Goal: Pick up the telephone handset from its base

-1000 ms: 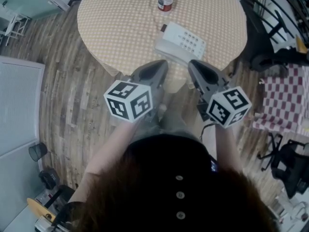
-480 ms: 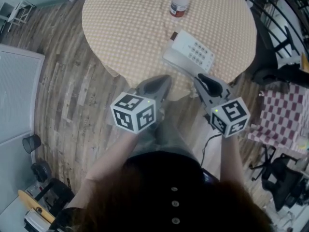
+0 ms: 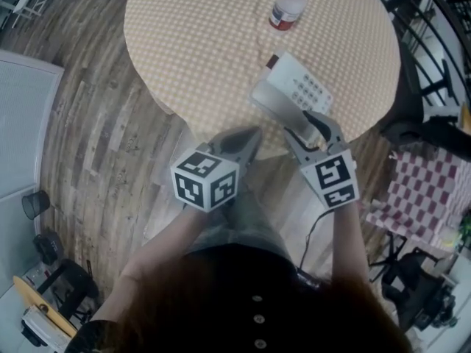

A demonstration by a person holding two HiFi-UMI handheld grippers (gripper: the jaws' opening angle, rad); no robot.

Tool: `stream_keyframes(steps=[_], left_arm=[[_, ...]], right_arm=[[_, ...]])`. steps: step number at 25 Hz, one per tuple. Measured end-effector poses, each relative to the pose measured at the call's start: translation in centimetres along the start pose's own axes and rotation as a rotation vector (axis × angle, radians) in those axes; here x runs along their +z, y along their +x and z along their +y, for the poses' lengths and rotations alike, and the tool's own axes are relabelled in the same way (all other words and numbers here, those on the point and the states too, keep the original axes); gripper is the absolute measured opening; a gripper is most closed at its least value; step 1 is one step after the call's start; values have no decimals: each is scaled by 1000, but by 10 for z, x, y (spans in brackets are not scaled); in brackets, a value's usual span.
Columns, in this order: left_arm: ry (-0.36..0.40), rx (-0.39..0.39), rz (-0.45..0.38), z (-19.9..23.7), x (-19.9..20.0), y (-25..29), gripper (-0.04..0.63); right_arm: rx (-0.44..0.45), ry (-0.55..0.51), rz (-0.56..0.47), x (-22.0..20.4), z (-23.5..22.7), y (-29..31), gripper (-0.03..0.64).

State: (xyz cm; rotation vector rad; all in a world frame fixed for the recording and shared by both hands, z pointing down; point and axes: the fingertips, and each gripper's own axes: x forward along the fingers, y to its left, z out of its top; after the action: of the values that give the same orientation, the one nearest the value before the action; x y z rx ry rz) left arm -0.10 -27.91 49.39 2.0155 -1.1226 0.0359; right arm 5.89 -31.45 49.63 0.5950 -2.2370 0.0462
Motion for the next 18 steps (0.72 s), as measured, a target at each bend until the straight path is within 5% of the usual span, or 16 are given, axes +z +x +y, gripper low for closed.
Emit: stream_keyframes(steps=[18], left_arm=[[-33, 10, -3, 10, -9, 14, 8]], right_arm=[[92, -199, 56, 0, -5, 33, 212]])
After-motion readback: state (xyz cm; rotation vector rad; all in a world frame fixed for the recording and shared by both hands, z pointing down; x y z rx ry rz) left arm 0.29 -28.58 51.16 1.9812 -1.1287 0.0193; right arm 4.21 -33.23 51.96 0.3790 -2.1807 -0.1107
